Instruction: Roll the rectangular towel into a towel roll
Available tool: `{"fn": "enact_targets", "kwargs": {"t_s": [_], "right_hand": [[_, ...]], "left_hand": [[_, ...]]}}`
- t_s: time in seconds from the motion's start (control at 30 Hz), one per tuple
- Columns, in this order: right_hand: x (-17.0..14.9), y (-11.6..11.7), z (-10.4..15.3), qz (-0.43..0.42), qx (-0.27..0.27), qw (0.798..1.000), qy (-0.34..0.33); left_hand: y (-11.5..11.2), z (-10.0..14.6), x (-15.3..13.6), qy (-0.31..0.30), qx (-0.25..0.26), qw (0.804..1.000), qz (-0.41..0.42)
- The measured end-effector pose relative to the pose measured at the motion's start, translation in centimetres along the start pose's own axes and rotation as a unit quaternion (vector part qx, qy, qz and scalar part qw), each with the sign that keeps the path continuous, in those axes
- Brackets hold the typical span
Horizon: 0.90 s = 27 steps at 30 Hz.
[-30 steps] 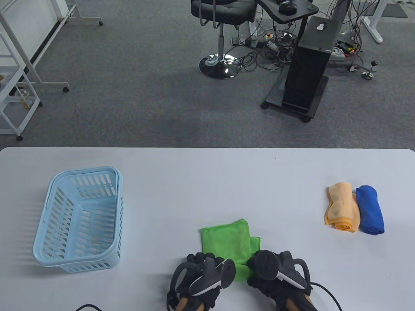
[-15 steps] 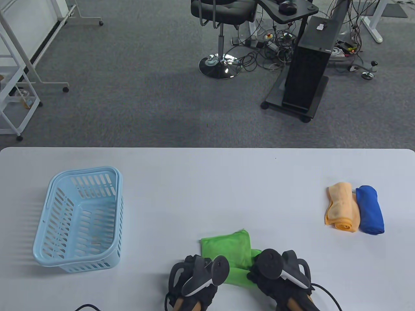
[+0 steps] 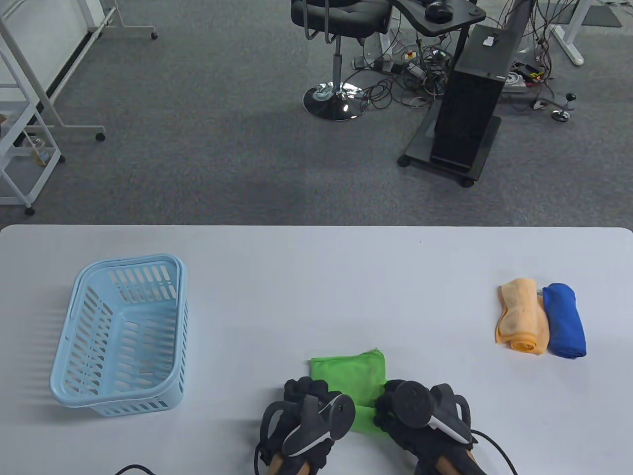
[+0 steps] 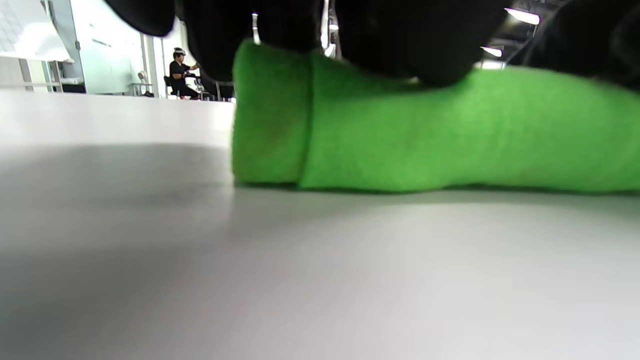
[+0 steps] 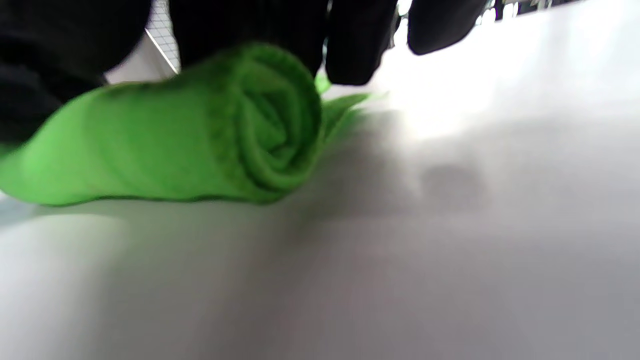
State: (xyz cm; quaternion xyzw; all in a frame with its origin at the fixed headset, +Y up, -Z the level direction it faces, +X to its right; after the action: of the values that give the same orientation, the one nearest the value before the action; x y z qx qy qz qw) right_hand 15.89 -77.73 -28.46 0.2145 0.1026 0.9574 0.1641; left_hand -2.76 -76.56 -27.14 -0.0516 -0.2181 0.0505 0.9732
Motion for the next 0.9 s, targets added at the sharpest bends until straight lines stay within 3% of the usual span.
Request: {"fn": "enact_targets", "kwargs": {"t_s": [0.1,0.23,0.67,0.9], "right_hand": [[-0.1,0.5,0.0,0.013,0.035,0.999,0.005],[-0.1,0.9,-0.2,0.025,0.042,0.999,0.013],[-0.6,0.6,-0.1,0.007,0.019,1.000,0.016],[-0.6,0.1,0.0,-0.005,-0.013,1.000,0.020]], "left_hand": [[-0.3,0.0,-0.3,0.000,-0.025,0.999,0.023],[-1.0,-0.2,0.3,-0.012,-0.071,0.997,-0.025],[-0.5,0.0,-0.7,0.004,-0.023,0.999,0.030],[-0.8,0.1,-0.5,0.011,-0.034,0.999,0.026]]}}
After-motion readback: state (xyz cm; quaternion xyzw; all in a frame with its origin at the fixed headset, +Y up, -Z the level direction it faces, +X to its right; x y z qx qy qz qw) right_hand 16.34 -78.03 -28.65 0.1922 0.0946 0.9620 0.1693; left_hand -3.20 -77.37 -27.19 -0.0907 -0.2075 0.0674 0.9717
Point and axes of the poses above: the tracker on the back of each hand, its own x axis roughly to the thumb side, its own z axis roughly from the fingertips to the wrist, y = z × x, the point moved 3 cm from there along -z, roughly from the wrist to the fingertips, and after that the axes turned 10 degrees about -y, right-handed, at the moved point
